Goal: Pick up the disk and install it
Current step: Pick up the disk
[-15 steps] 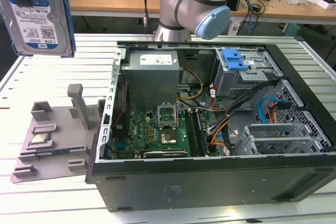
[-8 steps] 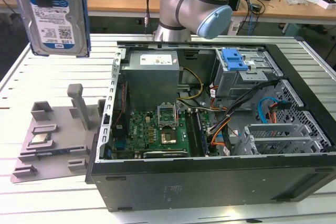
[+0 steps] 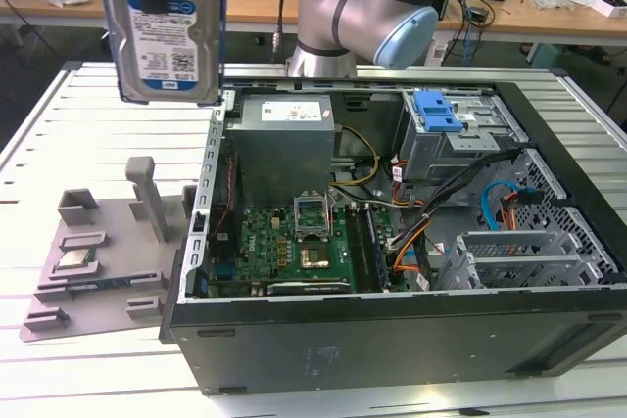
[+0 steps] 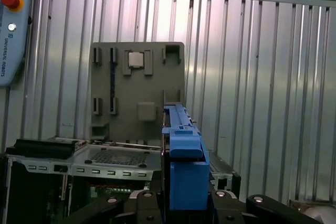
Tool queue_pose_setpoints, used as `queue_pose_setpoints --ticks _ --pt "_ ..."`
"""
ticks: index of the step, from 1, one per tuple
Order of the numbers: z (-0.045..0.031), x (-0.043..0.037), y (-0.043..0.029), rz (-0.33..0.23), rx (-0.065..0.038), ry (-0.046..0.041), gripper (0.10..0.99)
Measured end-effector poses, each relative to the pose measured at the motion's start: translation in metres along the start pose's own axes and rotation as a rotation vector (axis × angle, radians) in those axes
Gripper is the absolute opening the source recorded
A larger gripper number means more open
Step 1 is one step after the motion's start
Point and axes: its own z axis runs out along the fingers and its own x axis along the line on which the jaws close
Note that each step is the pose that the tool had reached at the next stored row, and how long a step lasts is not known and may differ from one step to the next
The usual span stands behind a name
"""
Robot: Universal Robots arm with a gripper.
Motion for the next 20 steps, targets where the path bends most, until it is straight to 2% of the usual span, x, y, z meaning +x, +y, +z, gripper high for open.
queue_pose_setpoints --ticks 3,6,8,12,15,16,19,20 --pt "-0.0004 0.0007 -0.0179 0.0 -0.001 -0.0002 0.365" --pt "-0.0009 0.0013 -0.0316 0.0 -0.003 -0.0002 0.365" --pt "-0.0013 0.0021 -0.0497 0.0 -0.005 -0.0004 0.365" --pt "-0.002 0.0032 -0.0722 0.0 -0.007 -0.0005 0.365" --pt "-0.0027 0.0049 -0.0981 0.0 -0.01 -0.0009 0.365" --pt "-0.003 0.0057 -0.1093 0.0 -0.012 -0.0009 0.365" --pt "-0.0036 0.0073 -0.1322 0.0 -0.013 -0.0011 0.365" --pt "-0.0039 0.0081 -0.1418 0.0 -0.014 -0.0011 0.365"
